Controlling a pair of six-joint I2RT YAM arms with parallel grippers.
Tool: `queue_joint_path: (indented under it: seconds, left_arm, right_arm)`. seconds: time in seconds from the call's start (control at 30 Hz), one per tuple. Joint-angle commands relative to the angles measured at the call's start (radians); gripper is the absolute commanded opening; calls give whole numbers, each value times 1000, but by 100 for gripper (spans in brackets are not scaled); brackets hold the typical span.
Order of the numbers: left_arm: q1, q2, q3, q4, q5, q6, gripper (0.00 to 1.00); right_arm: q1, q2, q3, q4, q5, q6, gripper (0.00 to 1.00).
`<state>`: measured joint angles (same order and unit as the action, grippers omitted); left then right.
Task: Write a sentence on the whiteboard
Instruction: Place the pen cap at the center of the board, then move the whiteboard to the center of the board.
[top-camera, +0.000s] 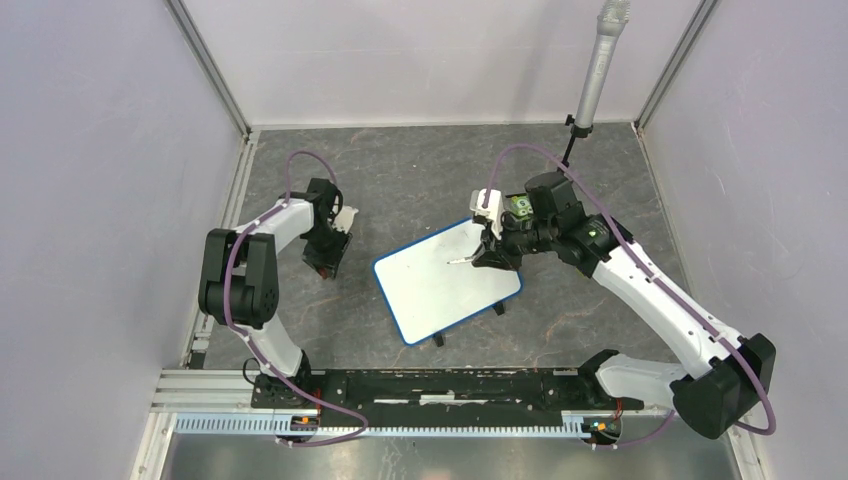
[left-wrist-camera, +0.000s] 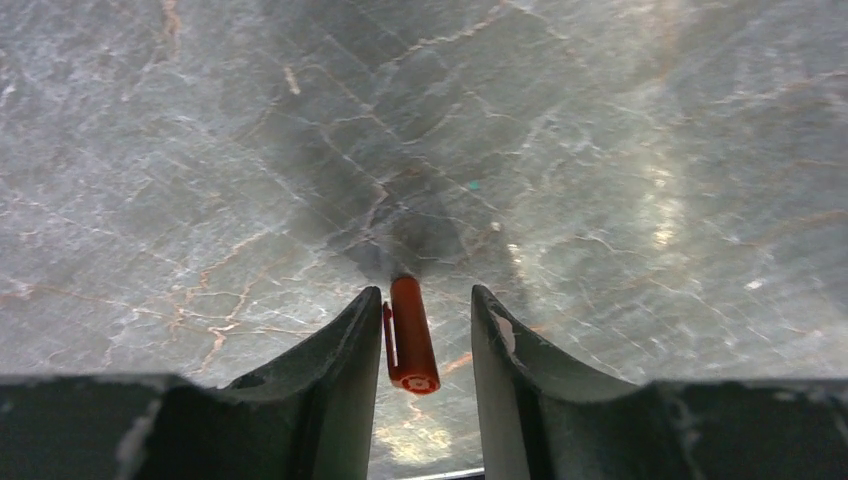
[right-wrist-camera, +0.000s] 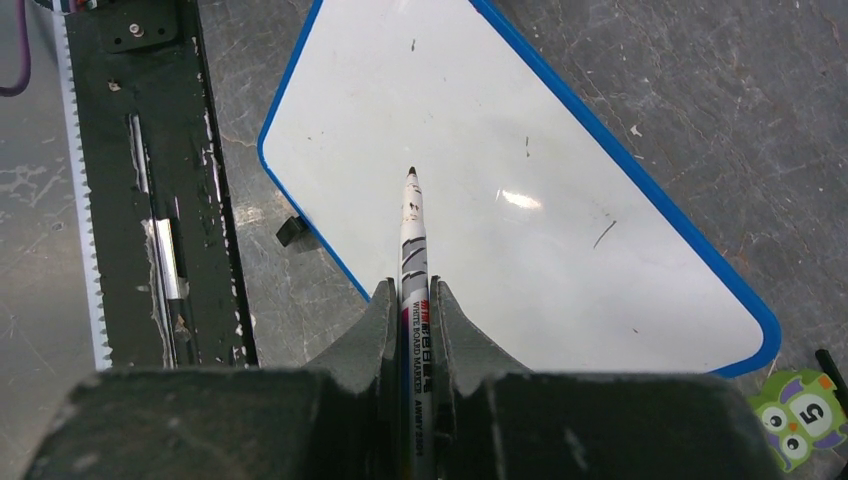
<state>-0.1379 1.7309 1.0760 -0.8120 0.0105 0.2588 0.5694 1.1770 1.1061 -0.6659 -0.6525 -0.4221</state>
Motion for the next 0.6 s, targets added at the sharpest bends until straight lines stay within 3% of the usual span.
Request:
queue_joint_path:
  seconds: [0.0,0.13,0.27,0.43,0.57]
  left_arm:
    - [1,-87,77,-54,118,16,46]
    - [20,-172,140,-101,246,4,59]
    - [76,-243,212,-134,426,-21,61]
    - [192,-313,199,-130,902,-21,65]
    - [195,-326,112,-25,1100,-90,67]
  right_arm:
    - [22,-13,25,57,1,12,0]
    - [48,0,31,88,27,22,0]
    - [89,34,58,104,75,32,0]
    - [154,59,61,181,140,50,0]
    - [209,97,83,247,177,79,0]
